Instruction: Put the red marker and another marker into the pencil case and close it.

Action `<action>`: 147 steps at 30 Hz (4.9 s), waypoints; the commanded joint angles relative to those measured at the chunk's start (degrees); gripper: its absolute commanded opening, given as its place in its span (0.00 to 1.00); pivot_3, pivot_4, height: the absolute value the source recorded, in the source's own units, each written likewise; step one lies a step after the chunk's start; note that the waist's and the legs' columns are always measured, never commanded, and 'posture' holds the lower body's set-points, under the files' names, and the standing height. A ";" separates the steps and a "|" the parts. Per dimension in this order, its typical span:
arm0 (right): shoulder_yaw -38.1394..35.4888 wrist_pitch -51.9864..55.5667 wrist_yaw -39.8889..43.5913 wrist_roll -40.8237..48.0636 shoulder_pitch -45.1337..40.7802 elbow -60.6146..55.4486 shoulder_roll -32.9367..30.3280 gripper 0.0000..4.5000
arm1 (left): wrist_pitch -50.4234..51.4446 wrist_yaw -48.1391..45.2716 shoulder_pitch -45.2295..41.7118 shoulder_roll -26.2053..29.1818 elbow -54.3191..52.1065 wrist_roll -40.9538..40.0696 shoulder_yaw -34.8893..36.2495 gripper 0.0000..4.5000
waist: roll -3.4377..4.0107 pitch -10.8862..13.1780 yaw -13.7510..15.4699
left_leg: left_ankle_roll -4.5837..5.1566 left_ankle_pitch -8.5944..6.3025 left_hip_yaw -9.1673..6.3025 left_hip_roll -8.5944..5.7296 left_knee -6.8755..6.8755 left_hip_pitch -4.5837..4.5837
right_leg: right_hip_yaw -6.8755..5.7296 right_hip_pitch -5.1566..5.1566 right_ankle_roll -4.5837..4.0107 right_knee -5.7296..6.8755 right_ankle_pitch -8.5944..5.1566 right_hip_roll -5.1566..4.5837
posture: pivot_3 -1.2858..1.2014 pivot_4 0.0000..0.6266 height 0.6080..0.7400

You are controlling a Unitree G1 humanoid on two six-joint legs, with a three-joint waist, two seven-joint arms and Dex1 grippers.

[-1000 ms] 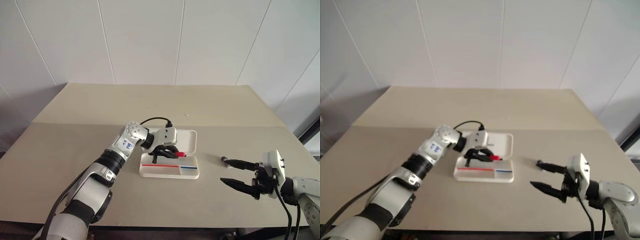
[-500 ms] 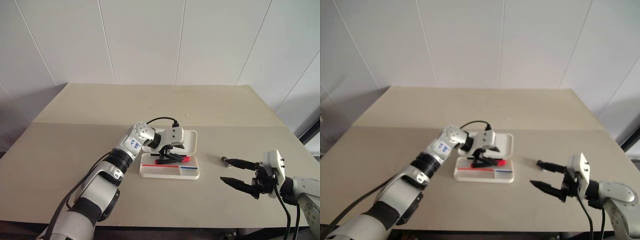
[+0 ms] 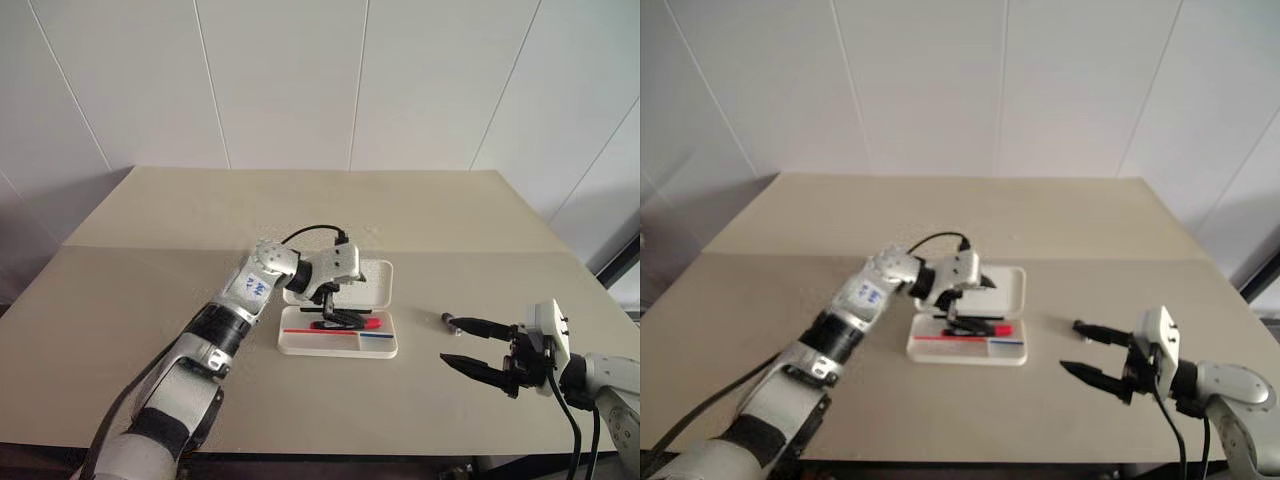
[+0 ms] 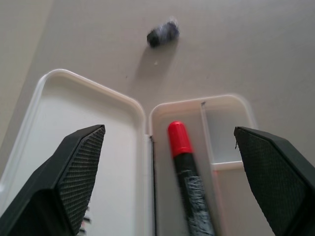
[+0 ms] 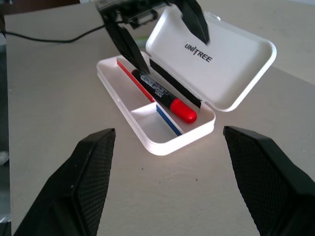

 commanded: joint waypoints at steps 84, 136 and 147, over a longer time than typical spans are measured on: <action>0.76 -1.47 8.40 -0.06 -11.26 8.31 -3.05 1.00 | 23.08 -5.75 2.66 20.20 -18.32 -20.12 7.53 0.24 | 0.06 -0.02 -0.25 | -0.05 0.04 0.02 0.00 -0.11 0.00 | -0.02 -0.06 -0.02 -0.01 -0.04 -0.02 | 0.52 0.24 1.00; -2.06 0.08 3.65 0.98 -3.44 2.13 -3.20 1.00 | 12.22 -3.81 7.44 12.22 -11.01 -5.45 -5.82 0.54 | 0.06 -0.02 0.00 | -0.04 0.07 -0.01 -0.01 0.04 0.01 | -0.01 -0.05 -0.06 0.17 -0.05 0.00 | 0.52 0.24 1.00; -0.97 -2.68 -2.46 -2.47 -3.46 2.13 -0.08 1.00 | 14.21 -3.86 8.03 12.66 -13.48 -6.94 -4.22 1.00 | 0.06 -0.02 -0.05 | -0.04 0.07 -0.01 -0.01 0.04 0.01 | -0.01 -0.05 -0.06 0.20 -0.05 0.00 | 0.52 0.24 1.00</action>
